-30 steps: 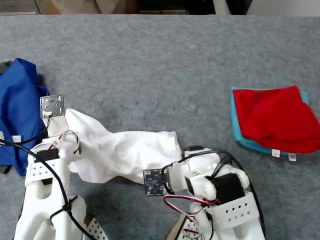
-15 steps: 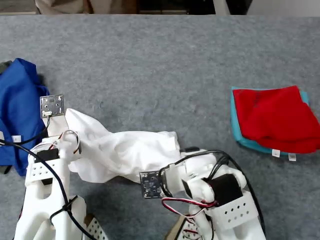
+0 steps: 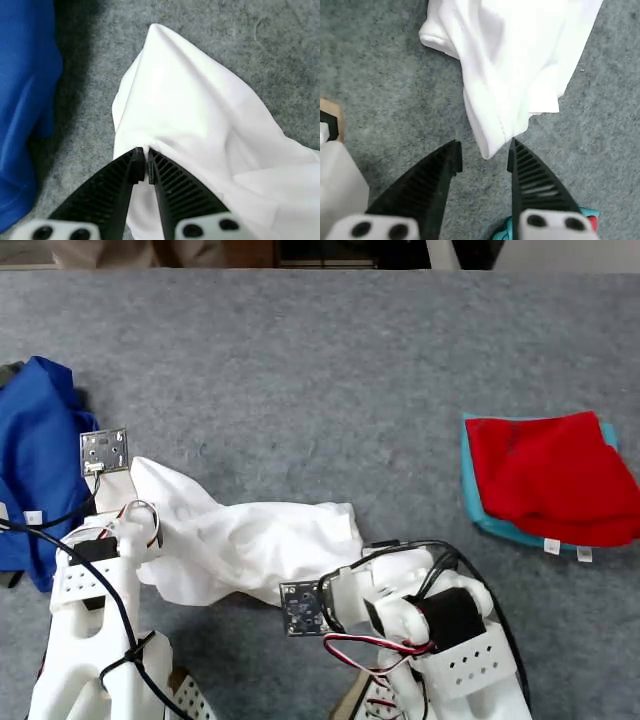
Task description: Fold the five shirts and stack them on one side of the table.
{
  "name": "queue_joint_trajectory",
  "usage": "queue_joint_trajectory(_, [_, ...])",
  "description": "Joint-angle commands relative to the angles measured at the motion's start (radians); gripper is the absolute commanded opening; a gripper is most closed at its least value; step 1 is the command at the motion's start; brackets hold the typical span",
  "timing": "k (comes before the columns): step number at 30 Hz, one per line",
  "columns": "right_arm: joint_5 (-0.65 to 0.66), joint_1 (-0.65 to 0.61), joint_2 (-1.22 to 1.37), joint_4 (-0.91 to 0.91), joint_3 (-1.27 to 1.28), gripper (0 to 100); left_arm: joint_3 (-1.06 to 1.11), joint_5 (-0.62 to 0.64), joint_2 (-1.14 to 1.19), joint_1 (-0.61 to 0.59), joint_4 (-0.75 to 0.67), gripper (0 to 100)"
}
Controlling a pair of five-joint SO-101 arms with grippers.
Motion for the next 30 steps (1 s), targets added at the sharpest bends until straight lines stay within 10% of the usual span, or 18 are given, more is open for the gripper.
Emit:
queue_joint_trajectory(1, [-0.023, -0.010, -0.001, -0.002, -0.041, 16.0, -0.002, 0.000, 0.002, -0.006, -0.020, 2])
queue_joint_trajectory(30, [0.006, -0.030, -0.051, -0.118, 0.154, 16.2, 0.000, 0.000, 0.002, -0.006, -0.018, 2])
